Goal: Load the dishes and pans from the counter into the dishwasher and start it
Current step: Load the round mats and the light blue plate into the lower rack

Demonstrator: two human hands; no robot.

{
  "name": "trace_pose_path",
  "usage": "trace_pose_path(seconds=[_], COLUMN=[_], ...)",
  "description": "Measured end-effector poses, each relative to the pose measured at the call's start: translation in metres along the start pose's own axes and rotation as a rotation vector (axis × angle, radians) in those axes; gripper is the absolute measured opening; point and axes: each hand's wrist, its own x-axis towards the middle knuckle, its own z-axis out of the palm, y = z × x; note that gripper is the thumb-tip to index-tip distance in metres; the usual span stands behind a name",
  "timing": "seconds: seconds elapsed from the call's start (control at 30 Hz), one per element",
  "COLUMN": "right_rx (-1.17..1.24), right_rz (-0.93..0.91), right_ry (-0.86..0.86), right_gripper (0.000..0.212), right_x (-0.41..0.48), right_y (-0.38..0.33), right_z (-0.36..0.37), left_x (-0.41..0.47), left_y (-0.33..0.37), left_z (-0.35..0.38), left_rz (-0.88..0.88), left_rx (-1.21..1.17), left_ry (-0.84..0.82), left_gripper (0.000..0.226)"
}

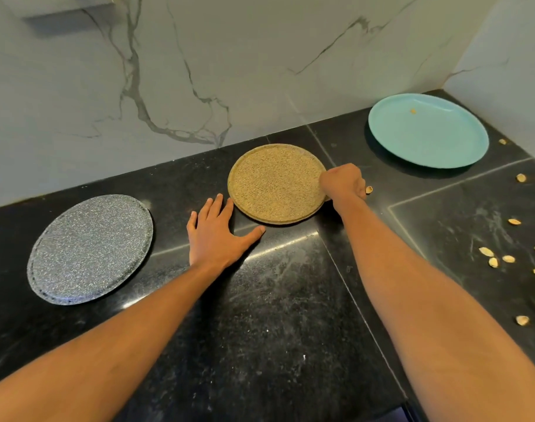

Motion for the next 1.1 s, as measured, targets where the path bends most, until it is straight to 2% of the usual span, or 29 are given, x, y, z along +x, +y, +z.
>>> trace_pose_path(seconds=[0.1, 0.17, 0.23, 0.37, 0.47, 0.6, 0.77, 0.83, 0.87, 0.97, 1.0, 1.1], right_rx=[0.085, 0.299, 0.508, 0.692, 0.752, 0.778, 0.8, 0.831, 0.833, 0.824, 0.834, 0.831], right_rz=[0.086, 0.166, 0.217, 0.198, 0.161, 0.085, 0.036, 0.047, 0.054, 0.098, 0.095, 0.085], right_ry=[-0.076, -0.158, -0.237, -0.319, -0.221, -0.071, 0.078, 0.123, 0.136, 0.193, 0.201, 0.239], right_gripper=[0.042, 0.046, 0.036, 0.018, 0.015, 0.016, 0.018, 0.012, 0.011, 0.048, 0.049, 0.033], right_x=[-0.001, -0.007, -0.023, -0.059, -0.095, -0.143, -0.213, -0.239, -0.25, -0.293, -0.308, -0.366], right_y=[-0.007, -0.011, -0.01, 0.011, 0.021, 0.032, 0.075, 0.103, 0.116, 0.161, 0.174, 0.232], right_z=[-0.006, -0.013, -0.02, -0.02, -0.035, -0.059, -0.093, -0.104, -0.109, -0.125, -0.13, -0.151], left_x=[0.0, 0.0, 0.0, -0.001, -0.006, -0.008, -0.037, -0.064, -0.078, -0.136, -0.154, -0.218], left_y=[-0.001, -0.001, -0.001, -0.005, -0.004, -0.007, -0.02, -0.023, -0.023, -0.019, -0.018, -0.014], left_z=[0.0, 0.0, 0.001, 0.001, -0.004, -0.014, -0.023, -0.023, -0.023, -0.022, -0.022, -0.021], left_rz=[0.002, 0.008, 0.023, 0.06, 0.085, 0.114, 0.317, 0.485, 0.563, 0.634, 0.633, 0.728], left_rx=[0.005, 0.005, 0.002, -0.011, -0.064, -0.279, -0.462, -0.458, -0.46, -0.514, -0.533, -0.551], left_ry=[-0.004, -0.002, -0.002, -0.013, -0.049, 0.017, -0.017, -0.02, -0.014, -0.015, -0.025, -0.089], left_gripper=[0.108, 0.107, 0.106, 0.107, 0.1, 0.059, 0.03, 0.02, 0.016, 0.014, 0.014, 0.011])
